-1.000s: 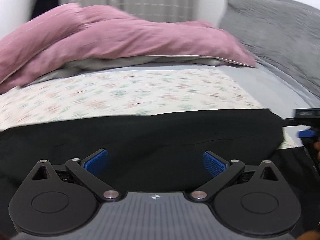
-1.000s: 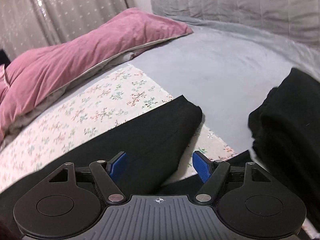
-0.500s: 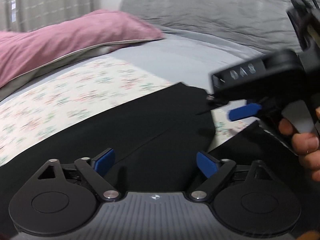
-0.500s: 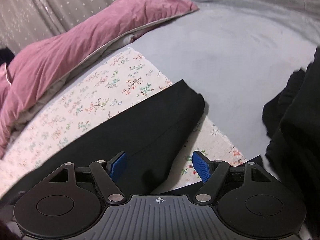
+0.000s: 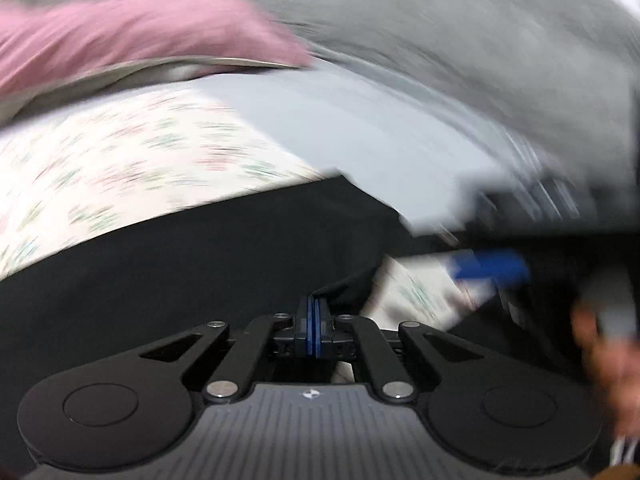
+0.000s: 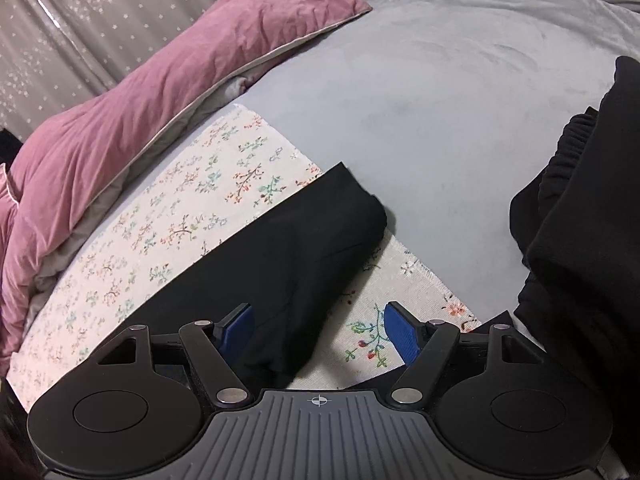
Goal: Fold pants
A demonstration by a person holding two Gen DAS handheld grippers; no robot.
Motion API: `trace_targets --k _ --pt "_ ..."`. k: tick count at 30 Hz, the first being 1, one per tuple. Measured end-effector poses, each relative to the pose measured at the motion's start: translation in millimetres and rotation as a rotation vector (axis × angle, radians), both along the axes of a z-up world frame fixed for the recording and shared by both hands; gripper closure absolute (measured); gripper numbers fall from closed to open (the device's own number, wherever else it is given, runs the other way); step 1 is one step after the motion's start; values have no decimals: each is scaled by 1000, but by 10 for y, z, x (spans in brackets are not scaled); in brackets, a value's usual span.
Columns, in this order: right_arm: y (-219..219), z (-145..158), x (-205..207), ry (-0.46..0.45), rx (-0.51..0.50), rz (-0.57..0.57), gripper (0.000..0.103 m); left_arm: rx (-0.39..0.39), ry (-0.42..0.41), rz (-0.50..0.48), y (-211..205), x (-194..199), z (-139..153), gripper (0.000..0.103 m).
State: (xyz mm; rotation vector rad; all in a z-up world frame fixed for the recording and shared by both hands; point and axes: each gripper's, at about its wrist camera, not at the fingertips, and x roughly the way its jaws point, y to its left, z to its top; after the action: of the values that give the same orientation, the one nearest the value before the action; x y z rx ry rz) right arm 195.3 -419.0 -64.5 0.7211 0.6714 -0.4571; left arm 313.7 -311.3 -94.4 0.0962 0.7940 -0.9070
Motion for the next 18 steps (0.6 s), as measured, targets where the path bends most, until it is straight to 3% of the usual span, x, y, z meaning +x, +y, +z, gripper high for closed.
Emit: trace_targets --k 3,6,8,9,12,15,18 --pt "-17 -26 3 5 6 -7 31 -46 87 229 238 351 -22 71" --pt "5 -49 44 20 7 0 31 25 39 403 350 542 -42 67" --pt "35 -52 80 27 1 10 31 44 19 402 380 584 -23 60" --pt "44 -52 92 29 -2 14 31 28 22 384 390 587 -9 50" --pt "71 -55 125 44 -19 22 31 12 -10 325 420 549 38 33" --pt "75 -66 143 53 -24 22 31 21 -63 259 375 485 83 28" --pt "70 -66 137 54 -26 18 31 68 -179 202 202 357 102 27"
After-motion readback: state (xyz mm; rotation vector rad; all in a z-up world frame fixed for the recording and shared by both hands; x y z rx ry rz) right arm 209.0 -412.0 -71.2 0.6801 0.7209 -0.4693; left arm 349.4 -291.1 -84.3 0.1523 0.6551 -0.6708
